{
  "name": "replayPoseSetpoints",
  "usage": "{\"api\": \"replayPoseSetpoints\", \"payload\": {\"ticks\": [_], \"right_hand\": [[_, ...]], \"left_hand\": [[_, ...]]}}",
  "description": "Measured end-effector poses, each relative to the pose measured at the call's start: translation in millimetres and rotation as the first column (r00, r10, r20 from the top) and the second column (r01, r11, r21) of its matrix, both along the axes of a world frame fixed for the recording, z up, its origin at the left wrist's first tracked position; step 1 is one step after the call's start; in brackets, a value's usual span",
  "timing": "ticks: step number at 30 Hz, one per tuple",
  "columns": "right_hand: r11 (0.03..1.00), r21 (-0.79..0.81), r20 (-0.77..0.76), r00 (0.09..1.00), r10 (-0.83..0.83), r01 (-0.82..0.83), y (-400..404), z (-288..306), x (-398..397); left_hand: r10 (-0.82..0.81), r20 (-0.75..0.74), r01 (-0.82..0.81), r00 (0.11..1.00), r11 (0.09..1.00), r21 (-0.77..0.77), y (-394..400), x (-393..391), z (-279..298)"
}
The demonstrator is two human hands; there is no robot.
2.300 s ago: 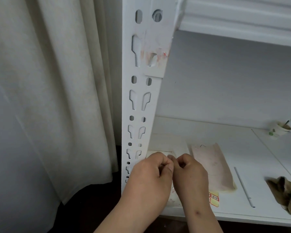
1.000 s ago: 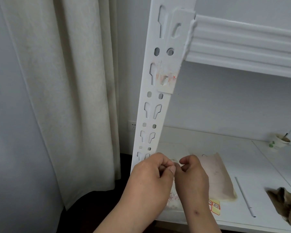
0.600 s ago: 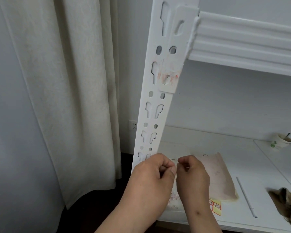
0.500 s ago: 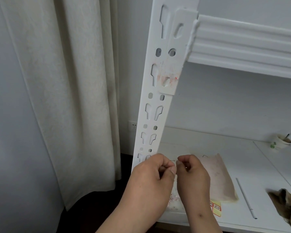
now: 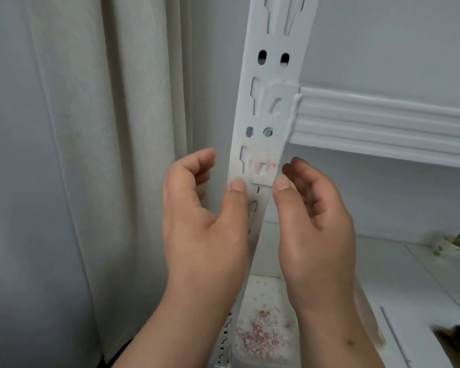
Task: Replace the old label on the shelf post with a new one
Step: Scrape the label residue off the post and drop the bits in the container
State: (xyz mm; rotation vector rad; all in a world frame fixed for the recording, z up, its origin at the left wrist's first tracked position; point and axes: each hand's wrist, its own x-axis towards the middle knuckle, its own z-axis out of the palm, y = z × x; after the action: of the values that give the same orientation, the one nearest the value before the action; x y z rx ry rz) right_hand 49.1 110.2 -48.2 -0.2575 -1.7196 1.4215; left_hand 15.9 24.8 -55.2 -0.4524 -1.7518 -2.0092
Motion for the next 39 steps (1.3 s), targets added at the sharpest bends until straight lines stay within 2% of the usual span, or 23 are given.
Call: {"api": "replayPoseSetpoints", "payload": {"ticks": [5,7,15,27,34,39], "right_hand": [[0.995,0.031,0.021,0.996,0.089,-0.09,-8,15,-8],[0.997,0.034,0.037,0.997,0.073,-0.074,-8,17,-10],[0.99,0.14,0.054,0.998,-0.04,0.033,-8,17,-13],[0.921,0.354,0.045,0.981,-0.188,0.16,-5,13,-18],[0.953,0.274,0.027,0.989,-0.142,0.13,-7,12,-17],[0.925,0.325,0.007,0.977,-0.212,0.198,-8,12,-19]], "left_hand": [[-0.284,0.074,0.277,0.956,0.956,0.095,7,-11,16],[-0.341,0.075,0.332,0.937,0.937,0.106,9,-13,16],[-0.328,0.031,0.325,0.944,0.942,0.08,11,-18,11],[-0.308,-0.001,0.307,0.952,0.95,0.05,13,-17,8],[-0.322,-0.006,0.322,0.947,0.946,0.042,13,-18,7],[-0.33,-0.009,0.33,0.944,0.942,0.061,13,-19,5]]}}
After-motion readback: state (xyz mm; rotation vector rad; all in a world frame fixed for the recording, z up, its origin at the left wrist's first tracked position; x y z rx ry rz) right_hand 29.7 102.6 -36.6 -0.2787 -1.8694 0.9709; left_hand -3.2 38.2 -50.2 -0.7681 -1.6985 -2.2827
